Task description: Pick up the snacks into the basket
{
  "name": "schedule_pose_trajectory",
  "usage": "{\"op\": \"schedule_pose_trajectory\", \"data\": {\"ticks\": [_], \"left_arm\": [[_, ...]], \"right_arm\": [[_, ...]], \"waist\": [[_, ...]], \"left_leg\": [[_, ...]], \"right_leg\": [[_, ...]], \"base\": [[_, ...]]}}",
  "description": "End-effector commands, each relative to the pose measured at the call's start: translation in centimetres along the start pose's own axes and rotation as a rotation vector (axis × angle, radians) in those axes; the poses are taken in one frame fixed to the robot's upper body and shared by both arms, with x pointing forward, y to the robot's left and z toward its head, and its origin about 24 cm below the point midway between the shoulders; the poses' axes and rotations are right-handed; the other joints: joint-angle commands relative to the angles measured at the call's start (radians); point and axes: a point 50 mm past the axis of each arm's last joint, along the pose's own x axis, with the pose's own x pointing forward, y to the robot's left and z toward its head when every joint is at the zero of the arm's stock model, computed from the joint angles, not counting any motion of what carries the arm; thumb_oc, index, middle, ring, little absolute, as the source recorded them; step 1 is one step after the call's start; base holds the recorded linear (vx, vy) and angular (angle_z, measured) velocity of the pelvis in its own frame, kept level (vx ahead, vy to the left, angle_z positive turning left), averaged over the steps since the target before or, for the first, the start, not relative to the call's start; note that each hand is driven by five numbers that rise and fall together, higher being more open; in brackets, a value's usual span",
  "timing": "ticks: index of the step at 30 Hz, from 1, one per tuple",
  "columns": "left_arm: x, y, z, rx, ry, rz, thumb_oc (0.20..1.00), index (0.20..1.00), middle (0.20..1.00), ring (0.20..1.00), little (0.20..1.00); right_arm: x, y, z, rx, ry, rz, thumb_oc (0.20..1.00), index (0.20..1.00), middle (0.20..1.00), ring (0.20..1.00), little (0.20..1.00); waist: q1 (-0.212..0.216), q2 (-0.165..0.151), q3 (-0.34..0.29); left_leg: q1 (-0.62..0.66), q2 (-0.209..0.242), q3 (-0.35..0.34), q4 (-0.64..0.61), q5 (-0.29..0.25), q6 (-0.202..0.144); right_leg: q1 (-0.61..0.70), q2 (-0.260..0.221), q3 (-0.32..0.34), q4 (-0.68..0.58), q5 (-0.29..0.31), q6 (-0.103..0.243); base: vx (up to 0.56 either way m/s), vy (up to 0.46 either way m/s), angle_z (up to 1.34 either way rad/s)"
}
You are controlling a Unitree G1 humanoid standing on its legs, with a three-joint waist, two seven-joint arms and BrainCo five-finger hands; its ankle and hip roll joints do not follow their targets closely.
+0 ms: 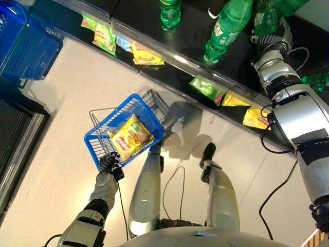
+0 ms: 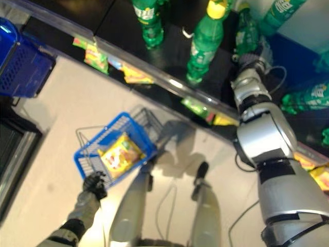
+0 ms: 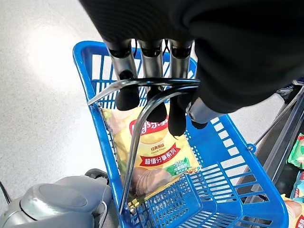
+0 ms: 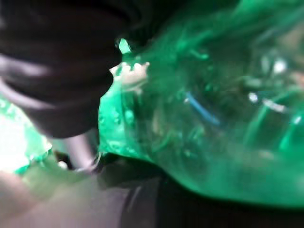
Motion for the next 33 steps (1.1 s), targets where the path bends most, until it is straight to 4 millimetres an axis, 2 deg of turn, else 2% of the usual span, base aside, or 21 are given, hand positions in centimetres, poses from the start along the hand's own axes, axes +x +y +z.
{"op": "schedule_pose_trajectory", "data": {"ticks": [1,14,21,24,25,27,29,30,31,33], "left_arm": [[0.0,4.0,0.1,0.019,-0.025,0.093,0.2,0.2,0.2,0.2,0.2],[-0.1,3.7,0.3,0.022,-0.031,0.046,0.2,0.2,0.2,0.2,0.2],[0.0,3.8,0.4,0.028,-0.029,0.039,0.2,0.2,0.2,0.2,0.2],[0.1,4.1,0.5,0.027,-0.029,0.057,0.2,0.2,0.2,0.2,0.2],[0.2,4.3,0.7,0.022,-0.03,0.078,0.2,0.2,0.2,0.2,0.2],[0.2,4.6,0.7,0.017,-0.029,0.093,0.2,0.2,0.2,0.2,0.2],[0.2,5.0,0.7,-0.005,-0.024,0.121,0.2,0.2,0.2,0.2,0.2],[0.2,5.0,0.7,-0.005,-0.024,0.121,0.2,0.2,0.2,0.2,0.2],[0.3,5.4,0.7,-0.021,-0.022,0.145,0.2,0.2,0.2,0.2,0.2],[0.3,5.4,0.7,-0.021,-0.022,0.145,0.2,0.2,0.2,0.2,0.2]], "right_arm": [[0.4,-0.6,-0.5,-0.054,0.026,0.033,0.2,0.2,0.2,0.2,0.2],[0.9,-1.9,-0.8,-0.123,0.035,0.034,0.2,0.2,0.2,0.2,0.2],[1.0,-2.1,-1.0,-0.094,0.041,0.028,0.2,0.2,0.2,0.2,0.2],[1.2,-2.6,0.1,0.029,0.013,-0.015,0.2,0.2,0.2,0.2,0.2],[1.1,-2.7,1.4,0.127,-0.017,-0.027,0.2,0.2,0.2,0.2,0.2],[1.1,-2.6,1.8,0.166,-0.029,-0.03,0.2,0.2,0.2,0.2,0.2],[0.5,-1.9,3.9,0.277,-0.086,-0.019,0.2,0.2,0.2,0.2,0.2],[0.5,-1.9,3.9,0.277,-0.086,-0.019,0.2,0.2,0.2,0.2,0.2],[0.0,-1.5,5.1,0.315,-0.124,-0.011,0.2,0.2,0.2,0.2,0.2],[0.0,-1.4,5.2,0.315,-0.124,-0.011,0.2,0.2,0.2,0.2,0.2]], "waist": [[0.037,-0.043,0.03],[0.054,-0.032,0.03],[0.059,-0.026,0.03],[0.055,-0.028,0.03],[0.046,-0.033,0.03],[0.043,-0.037,0.03],[0.027,-0.05,0.03],[0.027,-0.05,0.03],[0.014,-0.059,0.03],[0.014,-0.06,0.03]], "left_leg": [[-0.02,-0.066,-0.035,0.086,-0.085,0.054],[-0.009,-0.074,-0.046,0.081,-0.079,0.052],[-0.009,-0.078,-0.05,0.08,-0.074,0.05],[0.002,-0.077,-0.05,0.081,-0.073,0.048],[0.009,-0.075,-0.046,0.083,-0.075,0.046],[0.013,-0.074,-0.043,0.084,-0.077,0.046],[0.022,-0.069,-0.035,0.091,-0.082,0.046],[0.023,-0.069,-0.034,0.091,-0.082,0.046],[0.028,-0.067,-0.029,0.092,-0.079,0.046],[0.028,-0.067,-0.028,0.091,-0.079,0.046]], "right_leg": [[0.016,-0.004,0.027,-0.059,0.105,0.014],[0.036,-0.013,0.01,-0.057,0.102,0.014],[0.042,-0.017,0.002,-0.058,0.102,0.014],[0.05,-0.02,0.004,-0.054,0.1,0.013],[0.052,-0.018,0.009,-0.05,0.099,0.012],[0.053,-0.017,0.012,-0.048,0.097,0.011],[0.055,-0.012,0.024,-0.043,0.096,0.008],[0.054,-0.012,0.024,-0.043,0.096,0.008],[0.054,-0.009,0.03,-0.041,0.098,0.006],[0.054,-0.009,0.03,-0.04,0.098,0.006]], "base": [[-0.02,0.012,0.04],[-0.01,0.0,0.02],[-0.01,0.002,0.03],[-0.02,0.016,0.02],[0.0,0.0,0.0],[0.0,0.0,0.0],[-0.02,0.015,-0.03],[-0.04,0.023,-0.05],[-0.02,0.01,-0.05],[-0.02,0.005,-0.12]]}}
